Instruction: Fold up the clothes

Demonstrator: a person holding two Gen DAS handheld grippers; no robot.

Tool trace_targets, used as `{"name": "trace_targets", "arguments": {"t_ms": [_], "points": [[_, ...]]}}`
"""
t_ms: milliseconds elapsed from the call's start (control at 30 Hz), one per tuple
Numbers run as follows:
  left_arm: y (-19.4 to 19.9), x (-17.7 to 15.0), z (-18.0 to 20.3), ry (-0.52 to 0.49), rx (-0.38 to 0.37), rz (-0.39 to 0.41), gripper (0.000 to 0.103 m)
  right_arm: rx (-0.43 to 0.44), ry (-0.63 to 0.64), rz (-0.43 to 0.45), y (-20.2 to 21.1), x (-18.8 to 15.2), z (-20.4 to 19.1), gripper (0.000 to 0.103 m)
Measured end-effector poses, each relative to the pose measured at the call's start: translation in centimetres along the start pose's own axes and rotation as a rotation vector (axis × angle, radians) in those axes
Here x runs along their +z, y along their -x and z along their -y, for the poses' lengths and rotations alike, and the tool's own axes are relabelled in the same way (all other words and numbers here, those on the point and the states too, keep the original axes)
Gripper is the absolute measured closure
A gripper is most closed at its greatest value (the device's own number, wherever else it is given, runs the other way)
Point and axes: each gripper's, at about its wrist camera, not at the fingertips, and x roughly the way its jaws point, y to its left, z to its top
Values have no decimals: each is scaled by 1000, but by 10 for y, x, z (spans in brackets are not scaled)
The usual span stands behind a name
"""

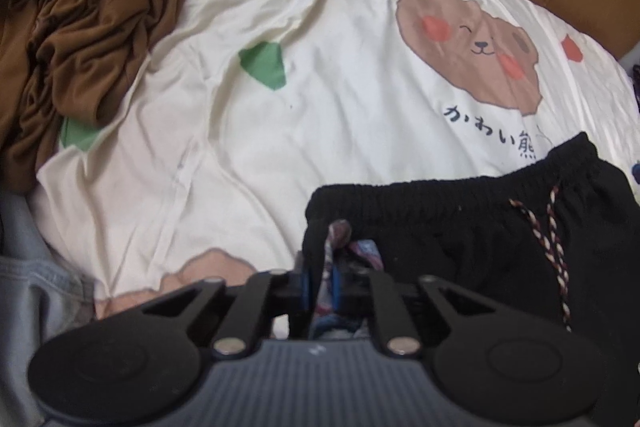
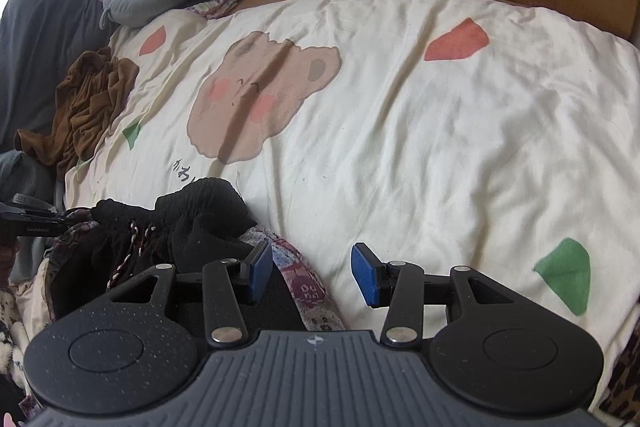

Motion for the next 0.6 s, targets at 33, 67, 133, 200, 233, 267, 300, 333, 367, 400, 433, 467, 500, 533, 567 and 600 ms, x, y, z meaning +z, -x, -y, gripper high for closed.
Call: {"name": "trace_targets", "arguments": {"t_ms": [33,67,133,200,233,267,300,333,367,400,433,467,500,533,567,600], "points": [[2,-2,-1,0,-5,0,96,-1,6,-2,-3,2,-1,52],[4,-3,-1,1,-9,0,96,-2,12,-5,-5,4,-1,52],[9,-6,-2,2,-19,1,97,-3,17,-7,-11,8,-2,52],[13,-10,-4,3,-28,-2,97,-3,25,-12,-16,11,-3,52],[14,-14,-5,3,-32,-8,97,-3,30,-15,-18,12,-4,52],[15,-18,-7,7,-36,-15,97,0,37,-18,-21,13,-5,52],[15,-22,-10,15,-42,-24,97,3,43,-21,-24,14,-6,52],[15,-27,-12,23,-47,-33,97,7,48,-25,-28,15,-7,52],[15,-31,-14,30,-52,-44,97,11,54,-28,-31,17,-9,52],[15,-36,-16,37,-57,-55,97,13,62,-30,-34,18,-11,52],[15,-40,-18,42,-60,-64,97,16,71,-31,-37,19,-13,52],[15,-45,-19,47,-63,-72,97,18,79,-33,-40,20,-15,52],[14,-49,-20,55,-68,-78,97,20,88,-34,-43,21,-17,52],[14,-53,-21,62,-73,-85,97,27,104,-36,-46,22,-21,52],[14,-57,-22,69,-78,-91,97,32,122,-39,-49,22,-25,52],[13,-60,-23,75,-82,-96,97,35,142,-42,-53,22,-30,52]]}}
